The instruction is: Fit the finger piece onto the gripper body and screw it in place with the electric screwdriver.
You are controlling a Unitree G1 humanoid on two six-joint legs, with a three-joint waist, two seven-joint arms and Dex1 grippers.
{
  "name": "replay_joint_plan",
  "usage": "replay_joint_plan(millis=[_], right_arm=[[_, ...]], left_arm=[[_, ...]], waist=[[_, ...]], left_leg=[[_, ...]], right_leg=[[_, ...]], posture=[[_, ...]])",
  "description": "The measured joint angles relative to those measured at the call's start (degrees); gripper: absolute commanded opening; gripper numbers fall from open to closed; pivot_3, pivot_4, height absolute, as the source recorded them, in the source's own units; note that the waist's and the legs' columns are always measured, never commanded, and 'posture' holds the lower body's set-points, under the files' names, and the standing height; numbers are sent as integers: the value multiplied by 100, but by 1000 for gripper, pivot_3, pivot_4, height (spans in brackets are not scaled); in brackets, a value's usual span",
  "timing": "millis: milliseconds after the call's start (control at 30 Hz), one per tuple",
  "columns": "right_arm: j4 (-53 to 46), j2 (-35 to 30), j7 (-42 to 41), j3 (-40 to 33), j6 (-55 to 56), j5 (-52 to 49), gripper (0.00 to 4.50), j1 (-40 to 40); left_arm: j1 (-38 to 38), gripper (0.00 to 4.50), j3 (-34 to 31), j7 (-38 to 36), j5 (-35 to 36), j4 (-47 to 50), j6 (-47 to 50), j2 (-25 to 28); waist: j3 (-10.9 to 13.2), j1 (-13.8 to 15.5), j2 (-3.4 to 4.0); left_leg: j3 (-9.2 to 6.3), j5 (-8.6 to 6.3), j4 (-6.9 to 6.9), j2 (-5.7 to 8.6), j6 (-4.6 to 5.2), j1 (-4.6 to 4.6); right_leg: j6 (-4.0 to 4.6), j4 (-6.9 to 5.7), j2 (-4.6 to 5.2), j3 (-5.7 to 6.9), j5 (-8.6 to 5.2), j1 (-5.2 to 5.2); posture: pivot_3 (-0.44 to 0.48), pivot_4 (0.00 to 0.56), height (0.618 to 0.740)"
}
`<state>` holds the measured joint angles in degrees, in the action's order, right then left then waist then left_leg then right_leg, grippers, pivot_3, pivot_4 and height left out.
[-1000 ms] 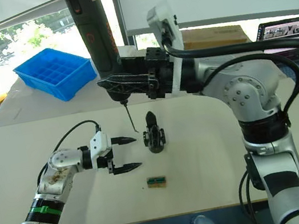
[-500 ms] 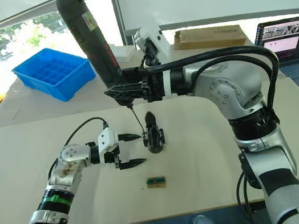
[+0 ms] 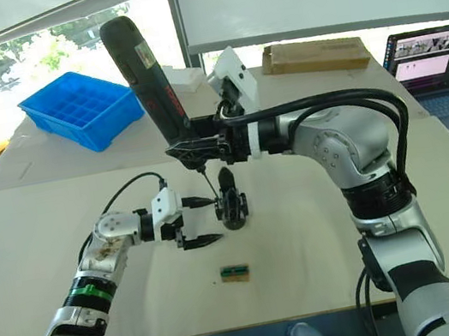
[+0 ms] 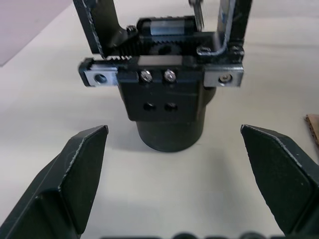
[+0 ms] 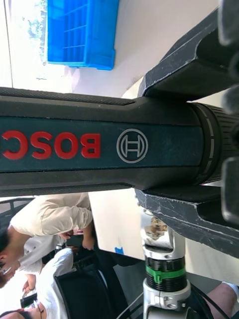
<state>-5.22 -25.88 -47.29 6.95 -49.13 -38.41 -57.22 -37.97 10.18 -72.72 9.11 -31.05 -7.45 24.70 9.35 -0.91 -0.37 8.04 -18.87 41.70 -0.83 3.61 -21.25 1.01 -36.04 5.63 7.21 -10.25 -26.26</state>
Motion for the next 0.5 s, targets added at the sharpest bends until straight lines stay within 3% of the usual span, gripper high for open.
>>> replay_joint_plan(millis=[500], right_arm=[[-222, 46, 15, -4, -1, 4, 1924, 171]], left_arm=[[0, 4500, 4, -34, -9, -77, -7, -49]], waist=[[0, -2, 0]], left_leg=[[0, 0, 0, 0, 0, 0]], right_leg=[[0, 0, 0, 0, 0, 0]], posture=[[0, 150, 738]])
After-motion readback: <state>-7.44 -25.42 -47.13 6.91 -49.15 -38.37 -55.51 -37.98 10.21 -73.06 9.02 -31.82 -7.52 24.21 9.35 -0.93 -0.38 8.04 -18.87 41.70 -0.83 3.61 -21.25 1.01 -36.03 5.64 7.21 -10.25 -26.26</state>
